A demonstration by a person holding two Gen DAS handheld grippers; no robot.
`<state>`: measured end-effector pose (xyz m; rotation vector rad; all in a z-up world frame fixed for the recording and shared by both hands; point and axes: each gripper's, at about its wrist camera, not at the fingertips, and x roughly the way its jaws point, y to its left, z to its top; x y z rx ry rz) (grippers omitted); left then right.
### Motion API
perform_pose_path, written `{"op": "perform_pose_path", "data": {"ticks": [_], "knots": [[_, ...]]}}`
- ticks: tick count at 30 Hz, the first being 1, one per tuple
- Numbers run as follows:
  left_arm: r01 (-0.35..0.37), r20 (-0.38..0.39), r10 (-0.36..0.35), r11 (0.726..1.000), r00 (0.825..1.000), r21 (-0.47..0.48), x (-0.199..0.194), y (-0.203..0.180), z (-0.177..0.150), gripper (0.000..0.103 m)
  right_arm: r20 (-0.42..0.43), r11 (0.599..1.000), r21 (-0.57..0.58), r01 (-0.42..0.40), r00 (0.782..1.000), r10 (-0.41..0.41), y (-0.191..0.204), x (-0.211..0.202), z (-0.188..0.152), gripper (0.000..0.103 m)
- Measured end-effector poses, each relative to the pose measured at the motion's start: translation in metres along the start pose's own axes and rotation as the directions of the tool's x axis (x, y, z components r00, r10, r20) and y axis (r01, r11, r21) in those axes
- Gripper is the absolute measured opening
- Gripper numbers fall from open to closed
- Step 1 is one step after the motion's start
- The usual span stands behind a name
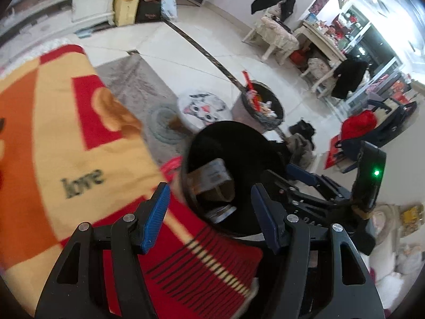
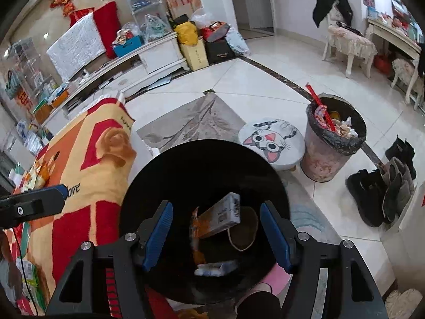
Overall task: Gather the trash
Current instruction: 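Return both tools to the table toward the foam block and red bag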
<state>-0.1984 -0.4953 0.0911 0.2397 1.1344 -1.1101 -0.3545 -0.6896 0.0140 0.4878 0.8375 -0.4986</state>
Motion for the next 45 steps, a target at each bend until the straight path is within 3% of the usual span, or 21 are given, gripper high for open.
{"op": "perform_pose_path", "data": {"ticks": [4, 12, 17, 27, 33, 39, 45], "knots": [[-0.093, 0.030, 0.092, 0.995, 0.995, 0.021, -0.014, 0.011, -0.012, 0.062, -0.011, 0.999, -0.027, -0.019, 1.000, 0.019, 0.017, 0.003, -0.003, 0.066], [-0.213, 0.097, 0.211, 0.977, 0.973, 0.006, -0.051, 0.040, -0.038, 0.062, -0.030, 0.991, -0.110, -0.076, 0.997, 0.074, 0.068, 0.001, -0.013, 0.066], [-0.253, 0.128, 0.256, 0.967, 0.958, -0.042, -0.076, 0.065, -0.054, 0.062, -0.037, 0.979, -0.161, -0.122, 0.992, 0.117, 0.106, -0.002, -0.017, 0.072], [-0.286, 0.173, 0.316, 0.941, 0.933, -0.180, -0.135, 0.125, -0.089, 0.062, -0.094, 0.931, -0.295, -0.217, 0.976, 0.198, 0.194, 0.003, -0.033, 0.073], [-0.319, 0.172, 0.379, 0.900, 0.909, -0.298, -0.167, 0.172, -0.122, 0.062, -0.130, 0.889, -0.372, -0.267, 0.963, 0.235, 0.242, 0.008, -0.044, 0.073], [-0.375, 0.155, 0.461, 0.842, 0.874, -0.388, -0.193, 0.219, -0.158, 0.062, -0.164, 0.854, -0.421, -0.306, 0.951, 0.260, 0.282, 0.013, -0.056, 0.073], [-0.379, 0.132, 0.488, 0.797, 0.863, -0.470, -0.210, 0.253, -0.194, 0.062, -0.204, 0.820, -0.459, -0.341, 0.939, 0.276, 0.317, 0.019, -0.066, 0.073]]}}
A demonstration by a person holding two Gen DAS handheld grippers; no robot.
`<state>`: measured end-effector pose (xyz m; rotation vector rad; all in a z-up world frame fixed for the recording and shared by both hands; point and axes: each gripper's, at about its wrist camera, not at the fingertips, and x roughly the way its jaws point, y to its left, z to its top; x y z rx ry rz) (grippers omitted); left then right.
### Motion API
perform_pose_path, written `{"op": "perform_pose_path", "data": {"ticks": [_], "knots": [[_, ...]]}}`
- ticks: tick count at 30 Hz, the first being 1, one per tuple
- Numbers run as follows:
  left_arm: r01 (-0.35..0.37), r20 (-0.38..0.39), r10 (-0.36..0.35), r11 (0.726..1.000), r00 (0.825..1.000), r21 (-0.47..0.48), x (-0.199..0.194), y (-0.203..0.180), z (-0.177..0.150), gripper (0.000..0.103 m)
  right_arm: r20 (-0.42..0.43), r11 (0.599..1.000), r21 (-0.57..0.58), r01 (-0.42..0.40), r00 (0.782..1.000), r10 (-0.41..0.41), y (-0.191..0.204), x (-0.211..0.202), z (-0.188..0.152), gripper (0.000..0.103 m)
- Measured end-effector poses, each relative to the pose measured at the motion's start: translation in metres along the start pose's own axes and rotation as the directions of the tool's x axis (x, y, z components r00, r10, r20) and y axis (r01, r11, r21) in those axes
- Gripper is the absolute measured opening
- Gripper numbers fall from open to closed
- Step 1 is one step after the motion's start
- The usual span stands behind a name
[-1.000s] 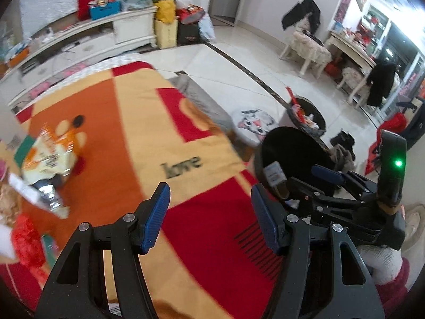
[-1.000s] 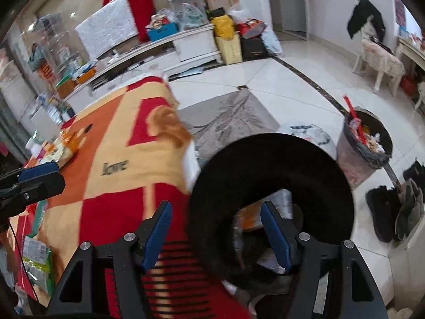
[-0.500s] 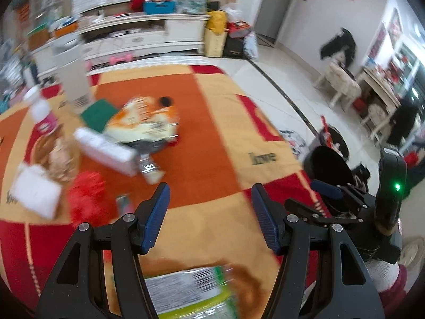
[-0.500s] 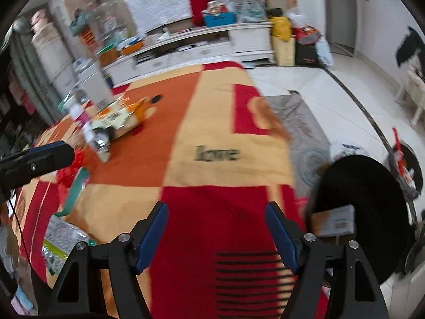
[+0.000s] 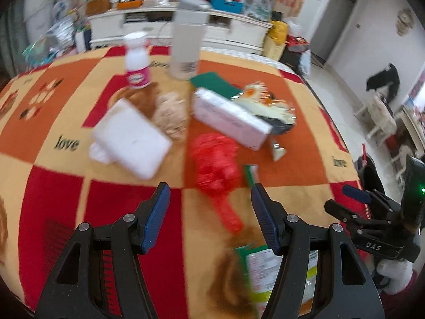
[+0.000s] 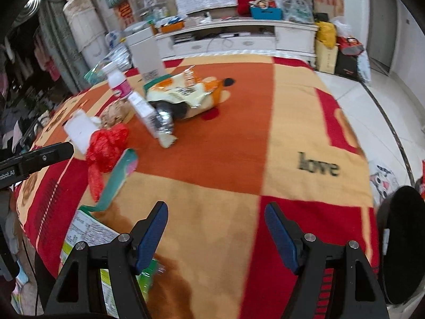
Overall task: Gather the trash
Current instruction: 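Return both tools to the table toward the foam block and red bag, then grasp the white foam block with left tool while right tool grasps the red plastic bag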
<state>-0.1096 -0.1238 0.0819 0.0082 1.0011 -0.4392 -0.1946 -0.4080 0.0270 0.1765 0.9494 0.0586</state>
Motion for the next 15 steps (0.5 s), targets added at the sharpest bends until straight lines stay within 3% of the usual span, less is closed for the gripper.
{"op": "perform_pose_path", "data": {"ticks": [15], "knots": [[-0.029, 0.044, 0.040, 0.973, 0.998, -0.228, 0.002, 0.084, 0.015, 0.062, -0.027, 0.978, -0.114, -0.177, 0.984, 0.176, 0.086, 0.034, 0.047, 0.077]]}}
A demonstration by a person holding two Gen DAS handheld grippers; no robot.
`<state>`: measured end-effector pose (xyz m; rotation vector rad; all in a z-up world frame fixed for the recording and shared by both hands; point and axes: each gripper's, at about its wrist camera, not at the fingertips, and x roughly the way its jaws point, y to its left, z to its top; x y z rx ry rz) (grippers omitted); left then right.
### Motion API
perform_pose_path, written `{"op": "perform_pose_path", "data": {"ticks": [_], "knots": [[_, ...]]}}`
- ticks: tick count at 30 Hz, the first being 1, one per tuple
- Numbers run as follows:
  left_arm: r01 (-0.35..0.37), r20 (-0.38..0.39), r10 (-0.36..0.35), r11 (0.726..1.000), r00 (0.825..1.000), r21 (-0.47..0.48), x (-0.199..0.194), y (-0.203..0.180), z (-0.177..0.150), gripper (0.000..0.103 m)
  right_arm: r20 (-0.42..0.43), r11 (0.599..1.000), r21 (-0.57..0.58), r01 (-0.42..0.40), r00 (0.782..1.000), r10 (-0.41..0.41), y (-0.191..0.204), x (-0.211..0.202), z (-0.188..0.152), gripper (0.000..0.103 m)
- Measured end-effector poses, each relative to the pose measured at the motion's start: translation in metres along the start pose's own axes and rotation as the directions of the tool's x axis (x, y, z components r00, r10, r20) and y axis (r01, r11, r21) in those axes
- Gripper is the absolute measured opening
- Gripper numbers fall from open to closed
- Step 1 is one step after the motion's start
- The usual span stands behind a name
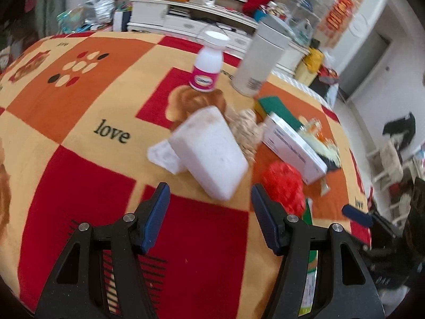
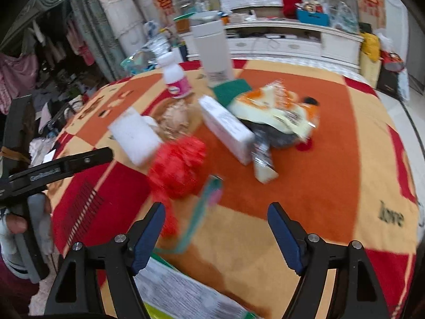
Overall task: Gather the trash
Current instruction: 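Grasp the white foam block with left tool while right tool grasps the red plastic bag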
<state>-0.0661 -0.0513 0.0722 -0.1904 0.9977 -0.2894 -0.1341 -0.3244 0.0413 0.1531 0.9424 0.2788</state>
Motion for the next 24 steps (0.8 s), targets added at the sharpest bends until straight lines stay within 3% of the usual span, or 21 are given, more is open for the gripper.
{"op": "perform_pose_path", "data": {"ticks": [9, 16, 17, 19, 21, 24], "knots": [[0.002, -0.032, -0.005, 0.996, 0.999, -0.085, 0.036, 0.016, 0.014, 0.062, -0.063, 0.997, -0.073, -0.032, 0.998, 0.028, 0.027, 0.053, 0.024, 0.078], [0.050, 0.011, -0.049, 0.992, 0.999, -0.117, 0.049, 0.014, 0.027, 0.059, -0.060, 0.997, -0.049, -0.065, 0.996, 0.062, 0.020, 0.077, 0.035, 0.078], [0.056, 0.016, -0.055, 0.992, 0.998, -0.114, 0.051, 0.013, 0.028, 0.048, -0.056, 0.996, -0.048, -0.073, 0.996, 0.070, 0.020, 0.078, 0.036, 0.072], [0.070, 0.019, -0.068, 0.992, 0.997, -0.106, 0.050, 0.010, 0.028, 0.043, -0.050, 0.994, -0.050, -0.093, 0.995, 0.091, 0.020, 0.080, 0.036, 0.052], [0.080, 0.027, -0.078, 0.992, 0.997, -0.098, 0.047, 0.010, 0.027, 0.036, -0.040, 0.993, -0.059, -0.101, 0.994, 0.098, 0.020, 0.077, 0.034, 0.047], [0.111, 0.023, -0.109, 0.989, 0.994, -0.093, 0.038, 0.010, 0.027, 0.034, -0.019, 0.992, -0.076, -0.100, 0.995, 0.099, 0.020, 0.065, 0.029, 0.043]]}}
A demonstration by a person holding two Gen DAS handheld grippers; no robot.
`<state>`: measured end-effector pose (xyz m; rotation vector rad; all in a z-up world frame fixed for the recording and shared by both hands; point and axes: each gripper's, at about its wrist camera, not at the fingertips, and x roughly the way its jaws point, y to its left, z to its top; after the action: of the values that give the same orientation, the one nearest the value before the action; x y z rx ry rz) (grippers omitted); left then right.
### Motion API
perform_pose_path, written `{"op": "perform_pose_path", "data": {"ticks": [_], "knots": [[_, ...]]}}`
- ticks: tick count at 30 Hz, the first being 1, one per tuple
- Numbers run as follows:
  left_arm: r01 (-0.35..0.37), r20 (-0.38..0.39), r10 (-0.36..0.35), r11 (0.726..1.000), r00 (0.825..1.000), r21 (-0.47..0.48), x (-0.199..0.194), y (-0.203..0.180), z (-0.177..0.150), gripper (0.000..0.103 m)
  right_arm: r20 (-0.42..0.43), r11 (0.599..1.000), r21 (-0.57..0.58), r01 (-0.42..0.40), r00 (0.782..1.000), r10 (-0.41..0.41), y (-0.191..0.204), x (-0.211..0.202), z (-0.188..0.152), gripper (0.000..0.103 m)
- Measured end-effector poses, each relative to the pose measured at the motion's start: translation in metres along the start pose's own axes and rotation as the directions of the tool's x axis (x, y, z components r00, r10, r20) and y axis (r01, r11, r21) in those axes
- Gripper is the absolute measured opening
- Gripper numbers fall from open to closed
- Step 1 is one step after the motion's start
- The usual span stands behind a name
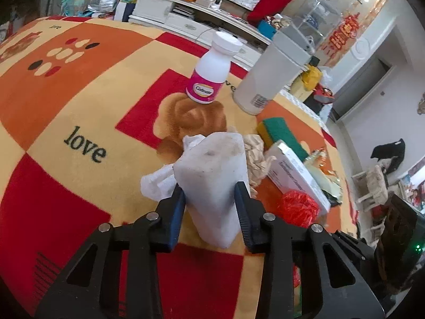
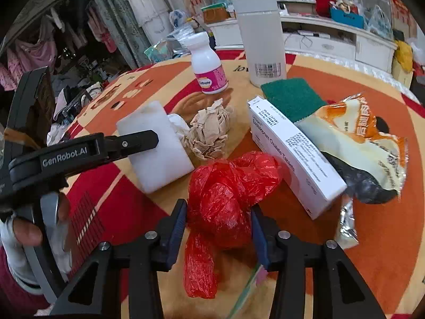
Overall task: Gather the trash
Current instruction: 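Grasp the white foam block with left tool while right tool grasps the red plastic bag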
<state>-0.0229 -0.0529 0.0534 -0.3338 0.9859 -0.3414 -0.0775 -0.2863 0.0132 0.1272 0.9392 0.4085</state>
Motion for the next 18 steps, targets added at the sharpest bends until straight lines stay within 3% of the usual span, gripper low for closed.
{"op": "perform_pose_path", "data": {"ticks": [9, 18], "knots": [[0.040, 0.013, -0.042, 0.993, 0.999, 0.108, -0.047, -0.029, -0.012, 0.034, 0.102, 0.999, 0.014, -0.040, 0.994, 0.038, -0.004, -0.069, -0.017, 0.042], [0.031, -0.001, -0.032, 0.976, 0.999, 0.216, -0.053, -0.072, -0.037, 0.034, 0.131, 0.999, 0.031, 0.034, 0.991, -0.038, -0.018, -0.103, -0.041, 0.042]]}}
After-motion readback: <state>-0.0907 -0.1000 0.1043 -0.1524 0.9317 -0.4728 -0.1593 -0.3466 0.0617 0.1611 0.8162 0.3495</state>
